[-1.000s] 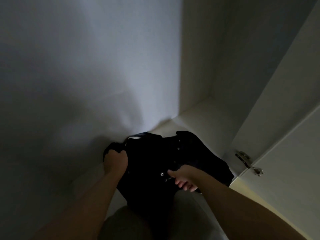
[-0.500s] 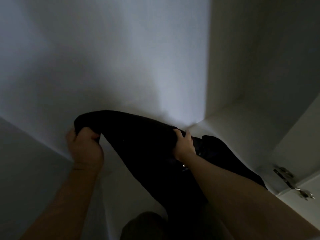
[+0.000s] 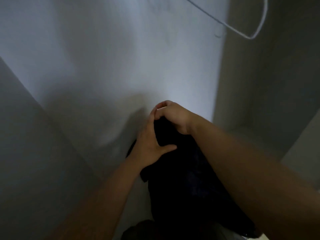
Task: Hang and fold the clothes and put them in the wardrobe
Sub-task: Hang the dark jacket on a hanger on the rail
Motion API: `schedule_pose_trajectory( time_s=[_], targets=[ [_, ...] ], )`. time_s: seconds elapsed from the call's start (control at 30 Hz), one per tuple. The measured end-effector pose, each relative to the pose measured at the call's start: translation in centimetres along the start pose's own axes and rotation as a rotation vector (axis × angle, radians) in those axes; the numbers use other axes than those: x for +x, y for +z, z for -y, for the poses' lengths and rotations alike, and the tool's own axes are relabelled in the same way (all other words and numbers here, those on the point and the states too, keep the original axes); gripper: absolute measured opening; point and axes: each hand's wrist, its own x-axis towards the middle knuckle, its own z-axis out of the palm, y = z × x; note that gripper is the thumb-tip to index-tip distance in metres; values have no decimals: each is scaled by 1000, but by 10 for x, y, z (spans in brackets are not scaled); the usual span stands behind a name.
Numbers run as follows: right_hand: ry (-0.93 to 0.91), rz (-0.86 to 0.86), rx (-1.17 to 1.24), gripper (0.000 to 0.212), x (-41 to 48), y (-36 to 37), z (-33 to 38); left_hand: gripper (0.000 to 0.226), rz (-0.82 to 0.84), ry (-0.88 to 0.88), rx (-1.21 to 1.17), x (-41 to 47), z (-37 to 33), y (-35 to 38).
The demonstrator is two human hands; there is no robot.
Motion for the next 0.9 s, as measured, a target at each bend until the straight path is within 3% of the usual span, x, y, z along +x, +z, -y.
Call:
schedule_pose_trajectory(
  time_s=[0.07, 0.13, 0.2, 0.27, 0.37, 0.43, 0.47, 0.5, 0.6, 0.67, 0.73, 0.9],
  targets=[
    [-3, 44, 173, 46, -14, -8, -1, 78, -53, -26, -127, 12, -2, -2],
    [6, 21, 240, 58, -24, -24, -18, 35, -118, 2, 36, 23, 4, -16],
    [18, -2, 152, 72, -34, -36, -46, 14, -159, -35, 132, 31, 5, -32],
    [46, 39, -71, 71, -44, -35, -74, 21, -218, -26, 142, 35, -5, -43],
    [-2, -19, -525, 35, -47, -33, -99, 43, -418, -82, 56, 43, -22, -53],
    [-41, -181, -496, 31, -45, -35, -87, 46, -517, -190, 106, 44, -27, -65],
    [-68, -238, -457, 33, -44, -36, -73, 37, -517, -225, 193, 44, -26, -72],
    [-98, -254, -404, 33, -44, -36, -57, 25, -457, -238, 282, 44, -25, -78],
    [-185, -92, -216, 30, -42, -30, -5, 89, -139, -39, 272, 42, -30, -84],
    [-157, 45, -220, 50, -44, -24, 23, 101, -4, 50, 45, 41, -42, -82],
    [-145, 103, -354, 53, -45, -22, 37, 90, 46, 46, -68, 47, -47, -84],
    [-243, 35, -378, 48, -49, -23, 20, 29, 172, -60, 61, 56, -66, -91]
  ],
)
